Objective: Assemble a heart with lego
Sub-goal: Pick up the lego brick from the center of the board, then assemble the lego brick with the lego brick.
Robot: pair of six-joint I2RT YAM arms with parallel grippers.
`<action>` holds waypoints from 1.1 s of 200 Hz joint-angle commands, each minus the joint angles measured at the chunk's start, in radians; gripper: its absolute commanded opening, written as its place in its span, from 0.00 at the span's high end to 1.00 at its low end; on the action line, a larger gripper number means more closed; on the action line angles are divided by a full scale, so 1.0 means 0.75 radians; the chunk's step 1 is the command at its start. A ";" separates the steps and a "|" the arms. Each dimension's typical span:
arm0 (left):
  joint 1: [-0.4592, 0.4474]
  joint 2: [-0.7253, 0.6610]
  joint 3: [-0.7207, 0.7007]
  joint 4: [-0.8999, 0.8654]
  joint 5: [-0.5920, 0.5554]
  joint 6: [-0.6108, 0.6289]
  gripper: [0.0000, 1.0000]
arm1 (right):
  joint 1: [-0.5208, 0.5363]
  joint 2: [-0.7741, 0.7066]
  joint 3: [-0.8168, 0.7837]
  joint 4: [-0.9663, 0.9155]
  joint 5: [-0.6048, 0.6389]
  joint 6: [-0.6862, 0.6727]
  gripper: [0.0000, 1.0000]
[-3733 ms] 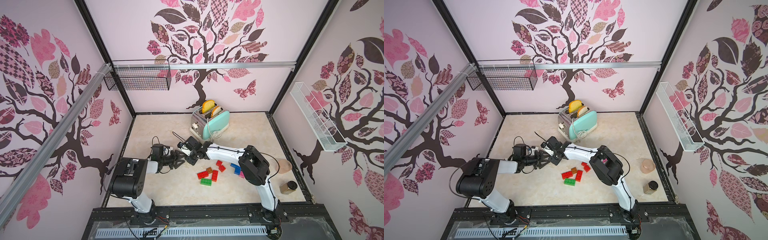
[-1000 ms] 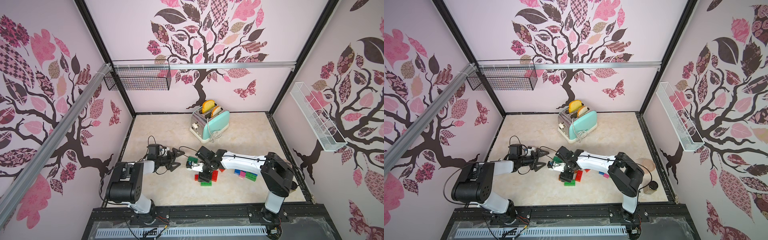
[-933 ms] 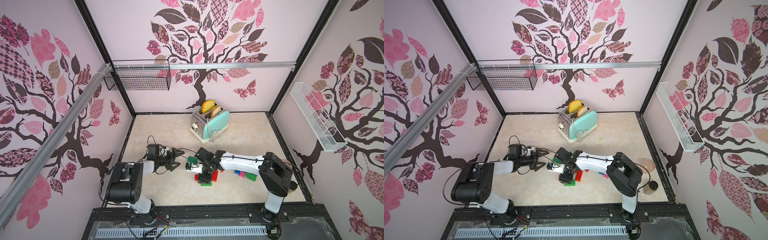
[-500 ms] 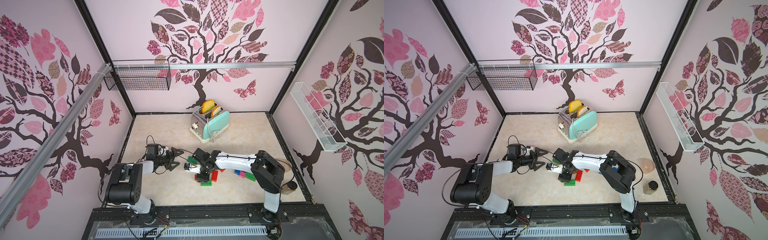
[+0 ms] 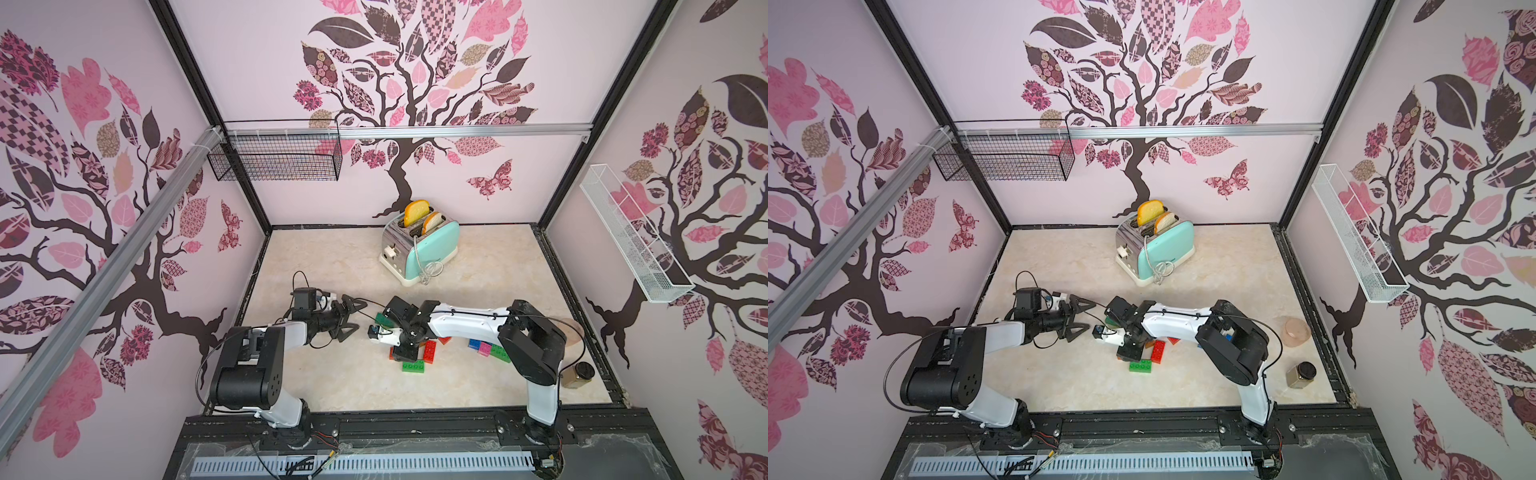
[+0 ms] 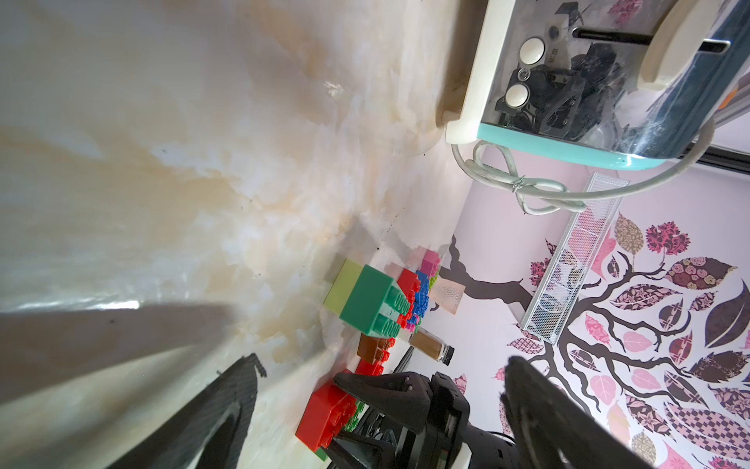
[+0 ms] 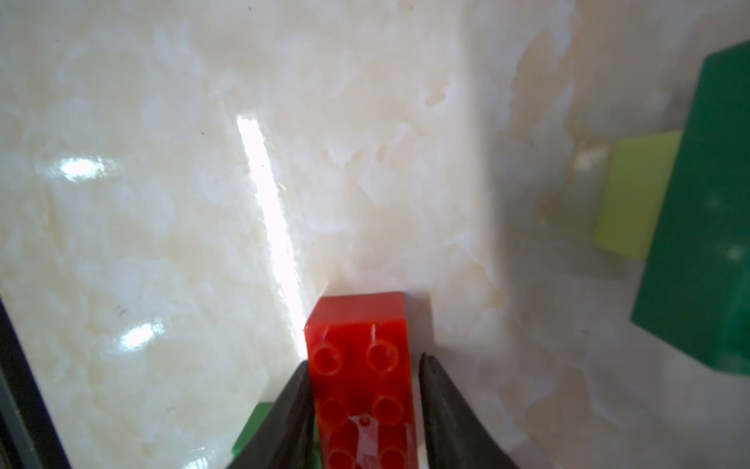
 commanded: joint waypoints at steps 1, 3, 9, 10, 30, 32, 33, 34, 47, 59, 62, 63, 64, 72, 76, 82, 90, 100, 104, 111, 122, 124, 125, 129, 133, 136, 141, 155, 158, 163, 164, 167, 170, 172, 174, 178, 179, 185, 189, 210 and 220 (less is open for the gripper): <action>0.005 -0.017 0.010 -0.010 -0.001 0.025 0.03 | -0.011 -0.014 0.006 0.000 0.000 -0.004 0.60; 0.005 -0.018 0.009 -0.010 0.000 0.026 0.03 | -0.012 -0.015 0.005 -0.001 0.003 -0.006 0.60; 0.005 -0.017 0.009 -0.010 -0.001 0.025 0.03 | -0.012 -0.016 0.005 -0.003 0.008 -0.006 0.62; 0.005 -0.017 0.009 -0.010 -0.001 0.025 0.03 | -0.012 -0.015 0.005 -0.004 0.008 -0.006 0.62; 0.006 -0.018 0.007 -0.010 -0.003 0.025 0.03 | -0.016 -0.025 -0.006 0.003 0.008 -0.007 0.67; 0.006 -0.018 0.009 -0.010 -0.003 0.025 0.03 | -0.018 -0.028 -0.007 0.006 0.007 -0.006 0.68; 0.007 -0.018 0.008 -0.010 -0.002 0.026 0.03 | -0.018 -0.029 -0.006 0.007 0.006 -0.006 0.68; 0.007 -0.017 0.007 -0.010 -0.002 0.026 0.03 | -0.018 -0.029 -0.007 0.007 0.005 -0.006 0.69; 0.005 -0.018 0.007 -0.010 -0.007 0.027 0.03 | -0.019 -0.047 0.000 0.009 -0.001 -0.005 0.71; 0.006 -0.018 0.007 -0.010 -0.015 0.033 0.03 | -0.028 -0.071 0.019 0.002 -0.023 0.000 0.72; 0.005 -0.018 0.007 -0.010 -0.019 0.035 0.03 | -0.031 -0.077 0.025 0.001 -0.028 0.004 0.73; 0.005 -0.016 0.009 -0.010 -0.020 0.036 0.03 | -0.032 -0.080 0.027 0.000 -0.029 0.004 0.73; 0.006 -0.017 0.009 -0.010 -0.023 0.036 0.03 | -0.032 -0.081 0.029 -0.001 -0.031 0.004 0.73; 0.006 -0.011 0.013 -0.010 -0.029 0.035 0.03 | -0.045 -0.091 0.058 -0.026 -0.046 0.007 0.74; 0.007 -0.008 0.016 -0.010 -0.029 0.034 0.03 | -0.050 -0.095 0.073 -0.044 -0.050 0.009 0.74; 0.006 -0.002 0.022 -0.010 -0.033 0.029 0.03 | -0.059 -0.099 0.100 -0.068 -0.051 0.012 0.74; 0.006 0.001 0.030 -0.010 -0.043 0.025 0.03 | -0.070 -0.099 0.144 -0.119 -0.054 0.013 0.75; 0.005 0.006 0.035 -0.005 -0.055 0.016 0.03 | -0.089 -0.100 0.194 -0.170 -0.079 0.012 0.75; 0.007 0.007 0.039 0.001 -0.057 0.012 0.03 | -0.096 -0.099 0.212 -0.187 -0.083 0.012 0.75; 0.005 0.014 0.044 0.016 -0.062 0.005 0.03 | -0.106 -0.095 0.241 -0.209 -0.088 0.010 0.76; 0.006 0.028 0.048 0.052 -0.062 -0.018 0.03 | -0.125 -0.086 0.285 -0.225 -0.088 0.003 0.76; 0.006 0.029 0.048 0.061 -0.063 -0.024 0.03 | -0.127 -0.081 0.294 -0.230 -0.088 0.004 0.76; 0.007 0.030 0.047 0.067 -0.064 -0.025 0.03 | -0.130 -0.079 0.298 -0.230 -0.089 0.004 0.76; 0.006 0.036 0.046 0.089 -0.063 -0.039 0.03 | -0.138 -0.069 0.319 -0.237 -0.094 0.004 0.76; 0.007 0.039 0.043 0.108 -0.064 -0.053 0.03 | -0.147 -0.058 0.339 -0.245 -0.103 0.002 0.76; 0.004 0.042 0.045 0.121 -0.062 -0.063 0.03 | -0.153 -0.049 0.357 -0.255 -0.108 0.002 0.76; 0.005 0.049 0.044 0.143 -0.060 -0.075 0.03 | -0.160 -0.033 0.387 -0.269 -0.112 0.004 0.76; 0.002 0.056 0.040 0.182 -0.060 -0.095 0.03 | -0.171 0.015 0.468 -0.306 -0.106 -0.001 0.76; 0.002 0.058 0.037 0.190 -0.062 -0.102 0.03 | -0.171 0.023 0.481 -0.310 -0.099 0.000 0.76; 0.000 0.061 0.032 0.207 -0.065 -0.107 0.03 | -0.171 0.041 0.502 -0.317 -0.090 -0.002 0.76; -0.001 0.061 0.031 0.211 -0.066 -0.107 0.03 | -0.171 0.044 0.508 -0.318 -0.090 -0.002 0.76; -0.001 0.061 0.030 0.224 -0.068 -0.115 0.03 | -0.171 0.054 0.522 -0.326 -0.088 -0.004 0.76; -0.003 0.065 0.027 0.236 -0.070 -0.119 0.03 | -0.172 0.066 0.538 -0.334 -0.088 -0.004 0.76; -0.005 0.064 0.025 0.244 -0.068 -0.122 0.03 | -0.173 0.074 0.548 -0.337 -0.087 -0.003 0.76; -0.008 0.066 0.024 0.254 -0.070 -0.127 0.03 | -0.172 0.080 0.555 -0.339 -0.085 -0.001 0.76; -0.009 0.068 0.018 0.279 -0.070 -0.138 0.03 | -0.174 0.094 0.569 -0.337 -0.082 0.001 0.76; -0.011 0.069 0.017 0.286 -0.070 -0.141 0.03 | -0.174 0.098 0.573 -0.337 -0.081 0.001 0.76; -0.017 0.078 0.010 0.329 -0.066 -0.163 0.03 | -0.175 0.124 0.599 -0.347 -0.086 -0.001 0.76; -0.020 0.083 0.008 0.349 -0.064 -0.173 0.03 | -0.175 0.139 0.612 -0.353 -0.087 -0.003 0.76; -0.043 0.100 0.008 0.412 -0.072 -0.207 0.03 | -0.175 0.195 0.667 -0.348 -0.074 0.016 0.77; -0.049 0.106 0.014 0.429 -0.070 -0.215 0.03 | -0.175 0.212 0.683 -0.341 -0.070 0.024 0.77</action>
